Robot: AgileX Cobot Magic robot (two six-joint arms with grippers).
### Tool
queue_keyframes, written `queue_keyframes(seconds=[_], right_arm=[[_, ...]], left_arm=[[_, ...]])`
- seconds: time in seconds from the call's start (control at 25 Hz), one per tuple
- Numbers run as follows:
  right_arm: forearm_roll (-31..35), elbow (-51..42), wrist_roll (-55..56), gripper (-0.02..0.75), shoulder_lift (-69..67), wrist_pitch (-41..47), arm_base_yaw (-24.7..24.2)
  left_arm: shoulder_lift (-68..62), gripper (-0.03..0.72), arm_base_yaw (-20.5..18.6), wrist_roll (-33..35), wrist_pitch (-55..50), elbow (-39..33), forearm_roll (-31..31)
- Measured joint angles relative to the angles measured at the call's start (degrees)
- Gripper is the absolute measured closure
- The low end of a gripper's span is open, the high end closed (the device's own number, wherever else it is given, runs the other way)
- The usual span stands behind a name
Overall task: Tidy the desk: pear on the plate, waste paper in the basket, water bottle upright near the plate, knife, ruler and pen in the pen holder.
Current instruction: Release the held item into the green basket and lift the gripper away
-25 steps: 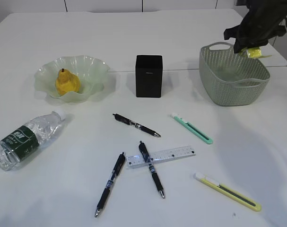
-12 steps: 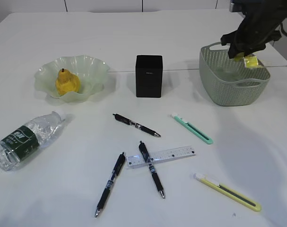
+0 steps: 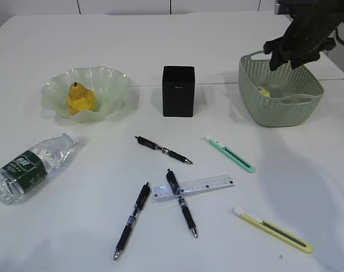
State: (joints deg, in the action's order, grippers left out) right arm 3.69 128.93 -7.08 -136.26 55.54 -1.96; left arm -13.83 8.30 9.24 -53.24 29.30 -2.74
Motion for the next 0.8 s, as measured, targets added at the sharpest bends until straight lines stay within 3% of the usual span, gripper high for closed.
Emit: queue_keyframes(seconds=[0.56, 0.64, 0.8], right_arm=[[0.2, 0.0, 3.4, 0.276, 9.7, 8.0, 0.0], [0.2, 0.0, 4.9, 0.276, 12.3, 10.0, 0.0], [-0.3, 0.0, 7.1, 0.276, 18.5, 14.4, 0.0]], left_arm=[[0.0, 0.409, 0.0, 0.0, 0.3, 0.0, -0.1], [0.0, 0.36, 0.0, 0.0, 1.1, 0.0, -0.2], [0.0, 0.176, 0.0, -0.4, 3.7, 0.0, -0.2]])
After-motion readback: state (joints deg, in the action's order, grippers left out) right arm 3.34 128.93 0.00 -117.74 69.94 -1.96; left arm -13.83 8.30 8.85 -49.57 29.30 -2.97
